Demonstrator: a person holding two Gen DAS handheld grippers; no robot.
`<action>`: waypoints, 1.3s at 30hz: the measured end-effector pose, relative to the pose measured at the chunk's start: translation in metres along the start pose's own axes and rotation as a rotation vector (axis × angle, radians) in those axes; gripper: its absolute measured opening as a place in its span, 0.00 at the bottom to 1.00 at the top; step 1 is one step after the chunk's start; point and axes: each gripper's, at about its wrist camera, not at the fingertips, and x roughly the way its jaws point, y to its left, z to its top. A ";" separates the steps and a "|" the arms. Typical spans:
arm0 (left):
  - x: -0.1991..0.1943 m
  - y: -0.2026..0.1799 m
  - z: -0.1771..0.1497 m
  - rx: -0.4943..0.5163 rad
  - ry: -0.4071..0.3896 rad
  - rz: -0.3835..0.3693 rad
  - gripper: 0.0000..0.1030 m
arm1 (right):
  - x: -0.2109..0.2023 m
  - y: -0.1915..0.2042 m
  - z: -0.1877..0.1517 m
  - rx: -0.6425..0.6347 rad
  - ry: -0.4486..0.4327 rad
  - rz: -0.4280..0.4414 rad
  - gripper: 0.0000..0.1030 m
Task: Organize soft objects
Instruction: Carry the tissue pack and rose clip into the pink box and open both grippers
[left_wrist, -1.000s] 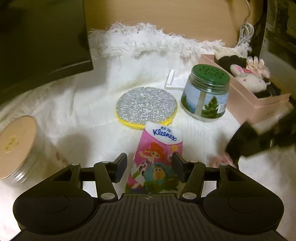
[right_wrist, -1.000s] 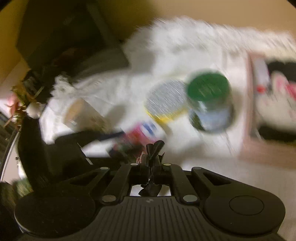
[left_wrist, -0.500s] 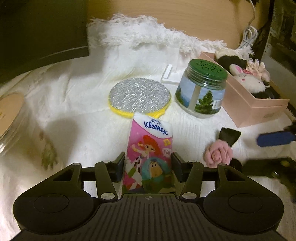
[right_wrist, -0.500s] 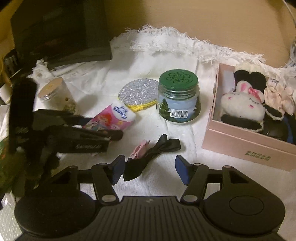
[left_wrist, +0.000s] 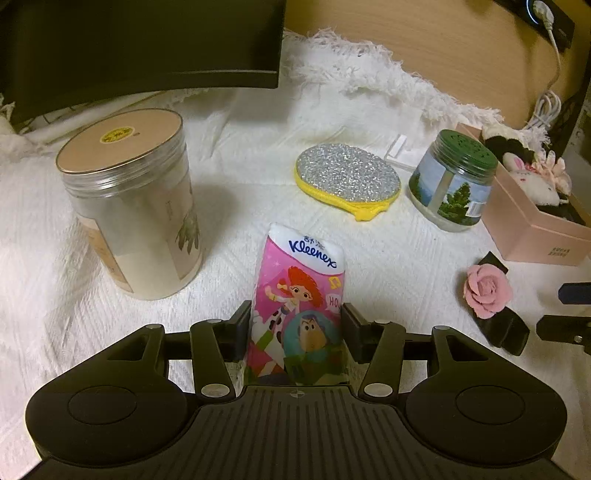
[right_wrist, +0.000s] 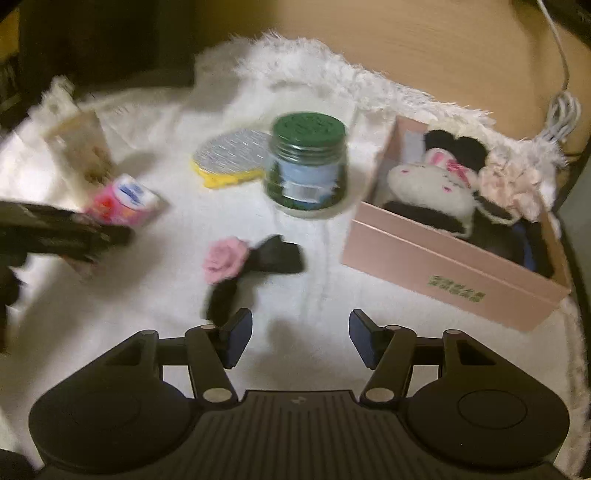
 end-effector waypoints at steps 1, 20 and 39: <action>0.000 -0.001 0.000 0.006 -0.001 0.005 0.54 | -0.002 0.003 0.001 0.009 -0.005 0.030 0.58; -0.006 0.003 -0.004 -0.053 -0.036 -0.003 0.46 | 0.027 0.048 0.049 0.013 -0.041 0.068 0.30; -0.032 -0.125 0.178 0.076 -0.261 -0.316 0.43 | -0.124 -0.094 0.117 0.115 -0.486 -0.220 0.30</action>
